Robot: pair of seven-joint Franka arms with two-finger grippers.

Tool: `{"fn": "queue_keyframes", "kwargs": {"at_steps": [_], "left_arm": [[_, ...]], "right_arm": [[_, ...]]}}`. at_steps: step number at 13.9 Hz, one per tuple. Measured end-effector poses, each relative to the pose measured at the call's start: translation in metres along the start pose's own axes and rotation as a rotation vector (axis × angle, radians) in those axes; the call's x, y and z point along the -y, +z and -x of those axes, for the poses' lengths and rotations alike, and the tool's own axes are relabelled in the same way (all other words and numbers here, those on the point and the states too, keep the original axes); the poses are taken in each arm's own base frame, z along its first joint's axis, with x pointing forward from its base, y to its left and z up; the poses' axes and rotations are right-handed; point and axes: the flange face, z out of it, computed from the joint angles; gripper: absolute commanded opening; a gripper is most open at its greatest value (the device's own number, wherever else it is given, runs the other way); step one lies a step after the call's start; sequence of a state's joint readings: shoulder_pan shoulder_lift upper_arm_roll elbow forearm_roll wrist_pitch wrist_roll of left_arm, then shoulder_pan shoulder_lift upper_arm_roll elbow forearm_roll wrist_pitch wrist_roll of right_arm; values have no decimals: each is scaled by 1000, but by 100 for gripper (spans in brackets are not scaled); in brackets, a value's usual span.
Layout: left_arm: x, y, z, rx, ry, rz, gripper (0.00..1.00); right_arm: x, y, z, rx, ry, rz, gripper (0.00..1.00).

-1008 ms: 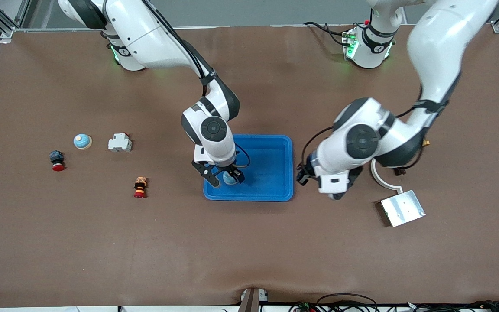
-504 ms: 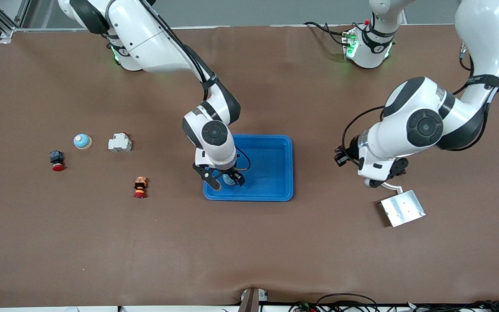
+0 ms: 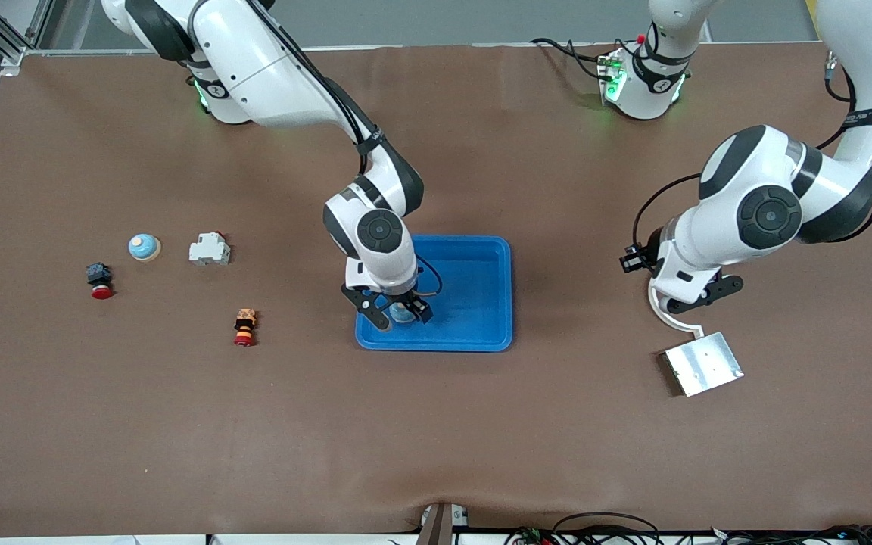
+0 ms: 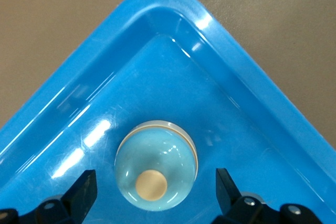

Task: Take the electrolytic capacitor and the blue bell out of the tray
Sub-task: 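Lift the capacitor with the left gripper while the right gripper lifts the bell, then carry the capacitor to the bracket while the right gripper carries the bell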

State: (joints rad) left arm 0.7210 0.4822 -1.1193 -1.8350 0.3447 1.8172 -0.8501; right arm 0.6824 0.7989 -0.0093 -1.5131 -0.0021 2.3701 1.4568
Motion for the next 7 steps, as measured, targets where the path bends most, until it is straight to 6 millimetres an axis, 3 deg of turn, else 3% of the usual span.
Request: {"fn": "queue_keyframes", "kwargs": {"at_steps": [3,7], "left_arm": [[13,11,-5,0,23,-28,1],[12,33,-3,-3,50,-41,2]], "right_arm": [[0,0,2,1,-2,0,100],[1,2,2,1,-2,0,100]]}}
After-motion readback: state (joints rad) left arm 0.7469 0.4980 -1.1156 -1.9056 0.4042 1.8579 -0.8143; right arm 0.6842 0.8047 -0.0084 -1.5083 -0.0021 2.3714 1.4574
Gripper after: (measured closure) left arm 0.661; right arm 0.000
